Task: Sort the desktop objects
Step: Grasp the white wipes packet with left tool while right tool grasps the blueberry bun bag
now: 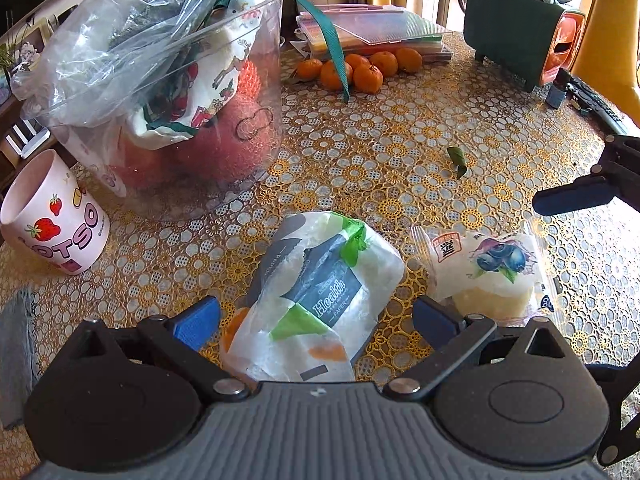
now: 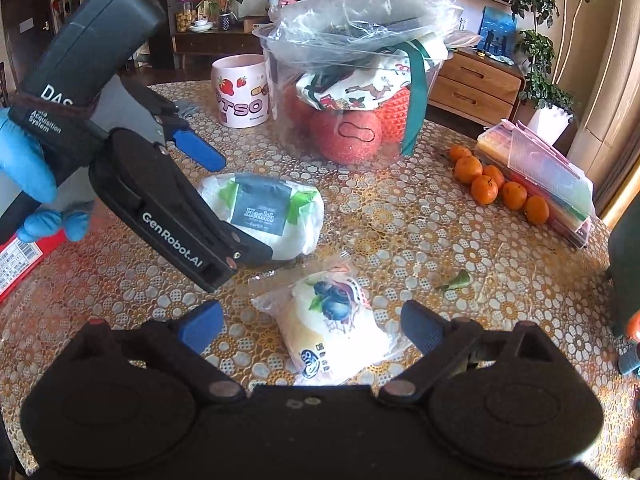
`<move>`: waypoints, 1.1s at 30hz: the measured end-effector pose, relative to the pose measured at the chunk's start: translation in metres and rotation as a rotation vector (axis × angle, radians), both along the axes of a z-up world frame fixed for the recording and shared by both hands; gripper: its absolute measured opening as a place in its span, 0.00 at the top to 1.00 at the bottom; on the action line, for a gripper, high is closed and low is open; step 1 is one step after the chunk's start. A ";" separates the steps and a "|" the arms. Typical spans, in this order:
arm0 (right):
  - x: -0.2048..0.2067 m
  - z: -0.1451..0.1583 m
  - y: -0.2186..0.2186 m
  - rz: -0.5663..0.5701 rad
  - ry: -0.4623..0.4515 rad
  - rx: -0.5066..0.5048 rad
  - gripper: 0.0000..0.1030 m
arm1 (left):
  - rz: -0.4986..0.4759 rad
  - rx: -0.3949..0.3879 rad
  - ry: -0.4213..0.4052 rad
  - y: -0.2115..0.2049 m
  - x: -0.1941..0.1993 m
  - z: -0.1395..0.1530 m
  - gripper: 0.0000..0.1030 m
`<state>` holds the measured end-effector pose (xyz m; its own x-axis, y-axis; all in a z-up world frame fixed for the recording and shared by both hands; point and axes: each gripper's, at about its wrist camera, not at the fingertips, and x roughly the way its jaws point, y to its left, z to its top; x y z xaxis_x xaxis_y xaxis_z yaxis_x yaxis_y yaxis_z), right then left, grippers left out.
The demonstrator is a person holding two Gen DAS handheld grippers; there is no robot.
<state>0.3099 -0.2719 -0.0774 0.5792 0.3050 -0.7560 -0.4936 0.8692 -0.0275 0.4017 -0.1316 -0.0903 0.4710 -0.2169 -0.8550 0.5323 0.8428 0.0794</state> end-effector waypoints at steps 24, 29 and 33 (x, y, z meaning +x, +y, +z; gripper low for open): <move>0.016 -0.029 0.007 -0.041 0.029 0.006 0.28 | 0.085 -0.059 0.068 0.001 0.018 -0.026 0.14; 0.011 -0.026 0.006 -0.066 0.020 -0.009 0.44 | 0.098 -0.068 0.071 -0.001 0.010 -0.020 0.32; 0.004 -0.023 0.003 -0.084 0.017 -0.012 0.46 | 0.089 -0.082 0.053 -0.003 -0.002 -0.011 0.47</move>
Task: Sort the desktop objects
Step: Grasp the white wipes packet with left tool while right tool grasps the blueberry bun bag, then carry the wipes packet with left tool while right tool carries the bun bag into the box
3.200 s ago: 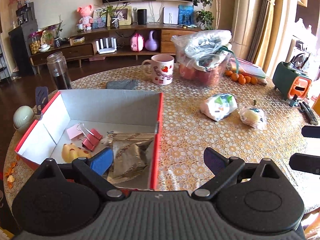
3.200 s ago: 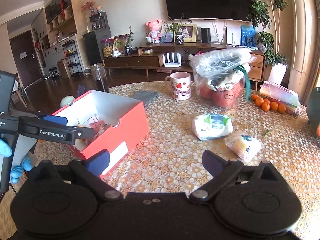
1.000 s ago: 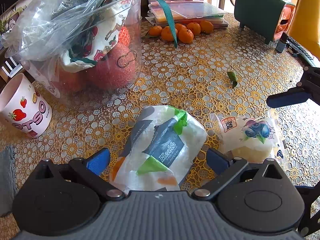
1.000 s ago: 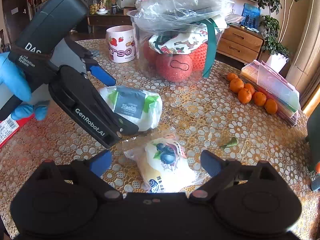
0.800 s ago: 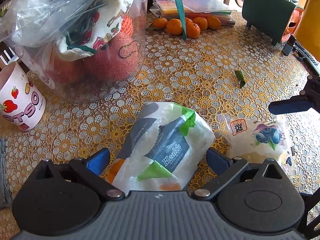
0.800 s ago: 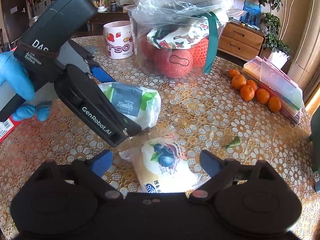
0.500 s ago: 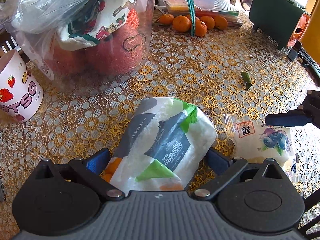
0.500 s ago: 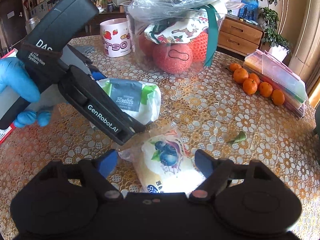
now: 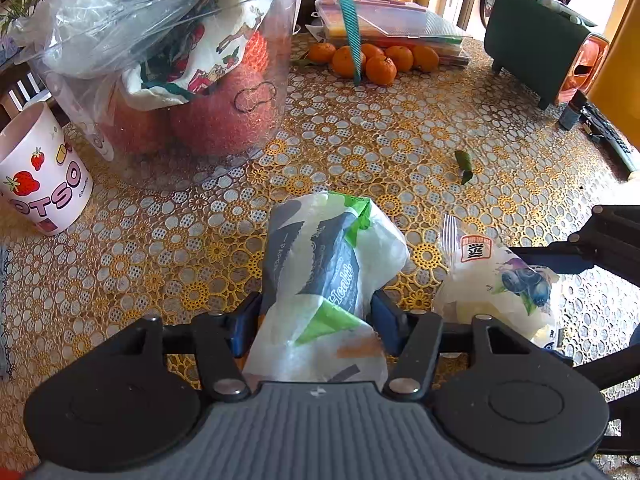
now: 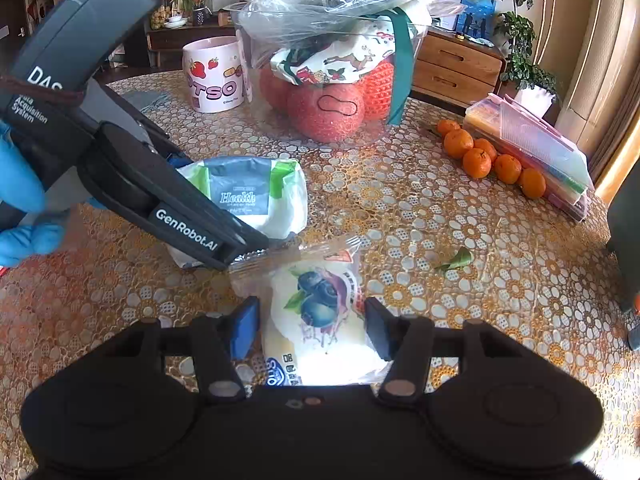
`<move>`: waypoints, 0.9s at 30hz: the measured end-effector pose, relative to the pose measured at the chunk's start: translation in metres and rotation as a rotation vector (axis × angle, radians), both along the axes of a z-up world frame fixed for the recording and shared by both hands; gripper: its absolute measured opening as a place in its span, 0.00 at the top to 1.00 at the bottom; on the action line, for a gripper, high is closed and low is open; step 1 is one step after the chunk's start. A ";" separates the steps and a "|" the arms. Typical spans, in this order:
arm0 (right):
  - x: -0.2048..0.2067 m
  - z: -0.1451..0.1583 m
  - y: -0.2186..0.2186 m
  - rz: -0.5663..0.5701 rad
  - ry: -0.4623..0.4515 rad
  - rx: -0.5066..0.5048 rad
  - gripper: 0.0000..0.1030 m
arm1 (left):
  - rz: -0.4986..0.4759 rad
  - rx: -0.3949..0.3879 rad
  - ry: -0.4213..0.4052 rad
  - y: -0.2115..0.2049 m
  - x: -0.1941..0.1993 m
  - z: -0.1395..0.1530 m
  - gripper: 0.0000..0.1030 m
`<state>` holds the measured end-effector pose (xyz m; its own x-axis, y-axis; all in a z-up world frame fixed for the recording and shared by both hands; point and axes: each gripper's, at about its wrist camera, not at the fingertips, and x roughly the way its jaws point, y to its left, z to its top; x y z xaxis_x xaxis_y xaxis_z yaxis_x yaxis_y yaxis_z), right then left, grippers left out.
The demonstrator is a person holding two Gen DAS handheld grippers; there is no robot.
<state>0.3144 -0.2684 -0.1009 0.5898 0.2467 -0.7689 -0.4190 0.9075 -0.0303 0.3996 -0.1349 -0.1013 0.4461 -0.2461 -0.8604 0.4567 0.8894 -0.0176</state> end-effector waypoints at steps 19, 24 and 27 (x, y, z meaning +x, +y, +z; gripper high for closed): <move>-0.071 0.063 0.000 -0.033 -0.012 0.069 0.48 | 0.072 -0.078 -0.059 0.027 -0.098 0.076 0.52; -0.095 0.089 0.010 -0.034 -0.027 0.089 0.48 | 0.099 -0.078 -0.092 0.048 -0.131 0.100 0.52; -0.107 0.103 0.021 -0.029 -0.032 0.084 0.48 | 0.124 -0.085 -0.095 0.064 -0.148 0.111 0.52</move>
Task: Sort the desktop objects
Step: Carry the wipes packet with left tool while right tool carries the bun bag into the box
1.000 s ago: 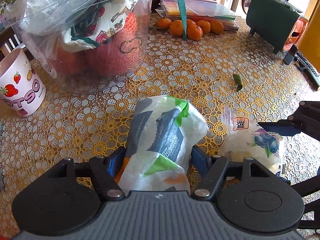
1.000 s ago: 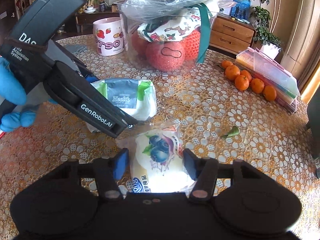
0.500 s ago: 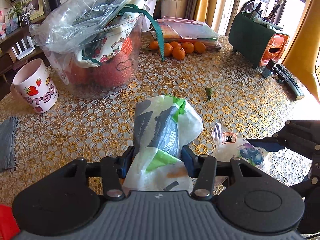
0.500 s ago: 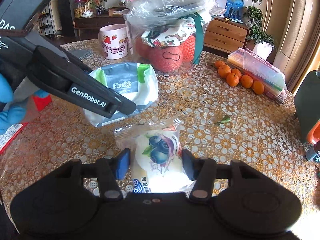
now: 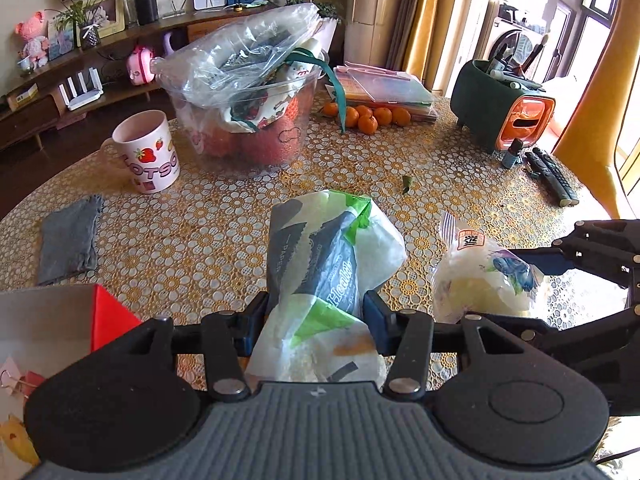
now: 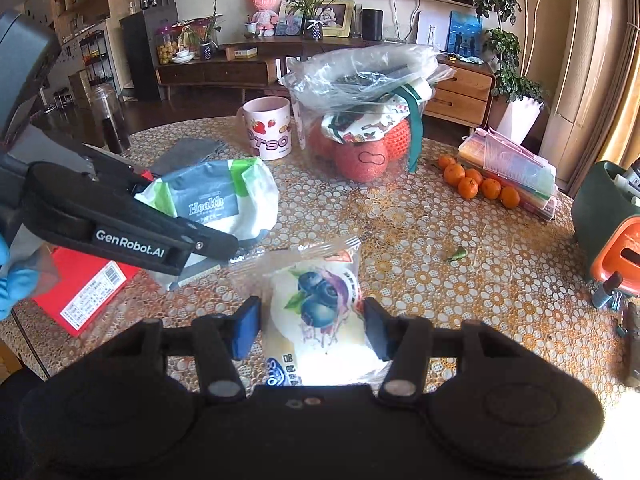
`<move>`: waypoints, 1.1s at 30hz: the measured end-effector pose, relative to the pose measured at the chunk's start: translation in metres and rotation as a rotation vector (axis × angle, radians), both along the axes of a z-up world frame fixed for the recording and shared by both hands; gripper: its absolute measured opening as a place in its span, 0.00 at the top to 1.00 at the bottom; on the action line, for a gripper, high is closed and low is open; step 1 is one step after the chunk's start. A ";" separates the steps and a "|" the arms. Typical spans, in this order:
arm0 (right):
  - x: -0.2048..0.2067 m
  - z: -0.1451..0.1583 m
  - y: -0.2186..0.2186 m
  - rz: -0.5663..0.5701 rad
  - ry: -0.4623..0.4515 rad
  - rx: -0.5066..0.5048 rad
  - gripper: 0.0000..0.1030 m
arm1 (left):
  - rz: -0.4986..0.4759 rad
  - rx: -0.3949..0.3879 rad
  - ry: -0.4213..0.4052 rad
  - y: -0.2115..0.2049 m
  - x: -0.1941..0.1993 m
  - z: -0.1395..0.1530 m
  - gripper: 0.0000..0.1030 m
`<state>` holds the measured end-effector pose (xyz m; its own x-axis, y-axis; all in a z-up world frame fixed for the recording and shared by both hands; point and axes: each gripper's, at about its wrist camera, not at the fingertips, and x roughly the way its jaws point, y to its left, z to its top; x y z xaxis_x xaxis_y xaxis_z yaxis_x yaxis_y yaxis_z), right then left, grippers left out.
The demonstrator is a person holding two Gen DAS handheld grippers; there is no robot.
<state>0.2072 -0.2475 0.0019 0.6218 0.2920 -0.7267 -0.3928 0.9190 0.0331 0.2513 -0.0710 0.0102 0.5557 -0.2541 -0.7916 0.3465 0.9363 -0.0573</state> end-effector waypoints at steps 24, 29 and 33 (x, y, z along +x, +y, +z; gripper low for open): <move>-0.047 0.050 0.194 0.247 -0.050 -0.019 0.48 | 0.242 0.019 -0.067 0.187 -0.086 0.045 0.52; -0.042 0.044 0.230 0.265 -0.041 -0.015 0.48 | 0.285 0.041 -0.059 0.227 -0.089 0.039 0.52; -0.033 0.037 0.251 0.256 -0.031 -0.010 0.48 | 0.315 0.064 -0.050 0.252 -0.085 0.030 0.52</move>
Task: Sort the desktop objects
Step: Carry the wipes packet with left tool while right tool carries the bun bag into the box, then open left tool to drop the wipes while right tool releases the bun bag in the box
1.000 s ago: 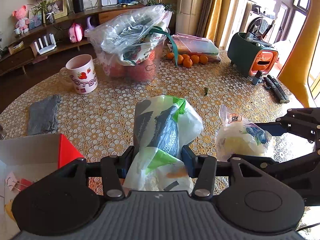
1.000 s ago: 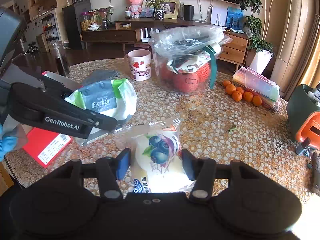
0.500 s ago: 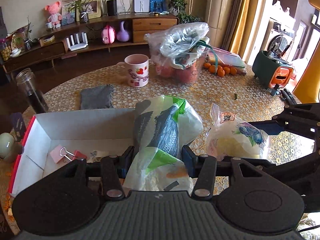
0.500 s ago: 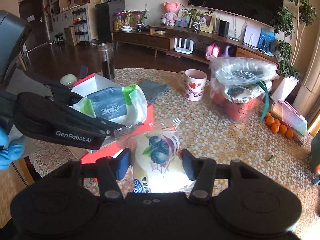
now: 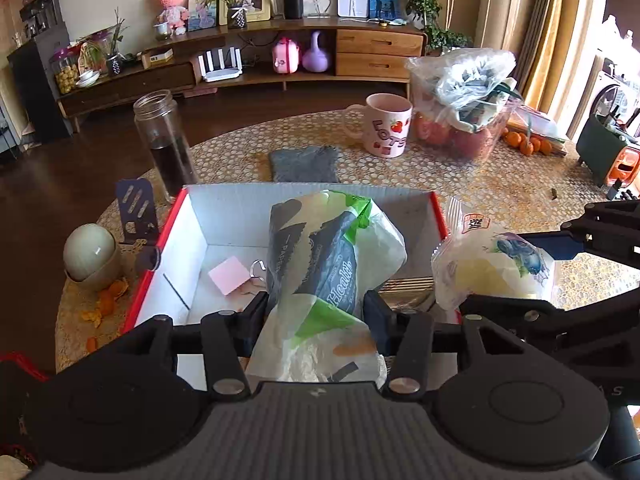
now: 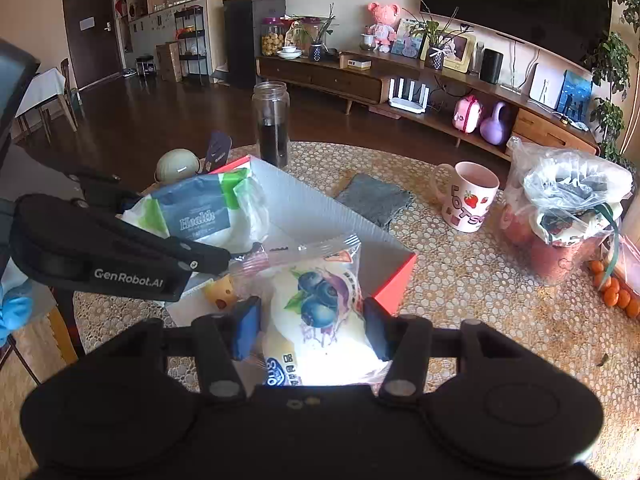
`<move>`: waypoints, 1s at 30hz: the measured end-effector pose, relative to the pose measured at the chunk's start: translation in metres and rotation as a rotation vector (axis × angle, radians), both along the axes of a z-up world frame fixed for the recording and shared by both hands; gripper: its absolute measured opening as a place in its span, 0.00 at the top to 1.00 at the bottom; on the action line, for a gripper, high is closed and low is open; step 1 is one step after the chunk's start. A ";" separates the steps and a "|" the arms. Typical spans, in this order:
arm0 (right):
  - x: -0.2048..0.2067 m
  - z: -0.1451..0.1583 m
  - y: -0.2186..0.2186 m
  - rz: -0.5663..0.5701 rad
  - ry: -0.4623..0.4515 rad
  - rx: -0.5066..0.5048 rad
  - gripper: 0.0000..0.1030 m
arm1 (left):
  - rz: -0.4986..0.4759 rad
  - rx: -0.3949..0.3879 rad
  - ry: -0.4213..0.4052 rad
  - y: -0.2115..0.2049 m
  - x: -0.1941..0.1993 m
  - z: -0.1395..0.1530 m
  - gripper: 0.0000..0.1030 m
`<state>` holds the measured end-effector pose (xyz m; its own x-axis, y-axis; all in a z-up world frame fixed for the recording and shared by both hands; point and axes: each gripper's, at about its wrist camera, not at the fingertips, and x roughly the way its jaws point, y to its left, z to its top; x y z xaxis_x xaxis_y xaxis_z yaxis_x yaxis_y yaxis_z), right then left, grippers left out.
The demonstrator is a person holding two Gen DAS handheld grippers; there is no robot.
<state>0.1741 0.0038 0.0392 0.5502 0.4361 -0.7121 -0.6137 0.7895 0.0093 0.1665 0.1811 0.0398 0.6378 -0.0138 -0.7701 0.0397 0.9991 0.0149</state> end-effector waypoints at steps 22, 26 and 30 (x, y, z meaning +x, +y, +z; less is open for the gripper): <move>0.038 -0.062 0.080 -0.022 0.068 -0.080 0.48 | 0.067 0.055 0.128 0.060 0.064 -0.074 0.51; 0.042 -0.073 0.088 -0.020 0.075 -0.096 0.48 | 0.069 0.055 0.151 0.064 0.071 -0.085 0.51; 0.046 -0.080 0.094 -0.013 0.080 -0.108 0.48 | 0.075 0.049 0.161 0.068 0.076 -0.092 0.50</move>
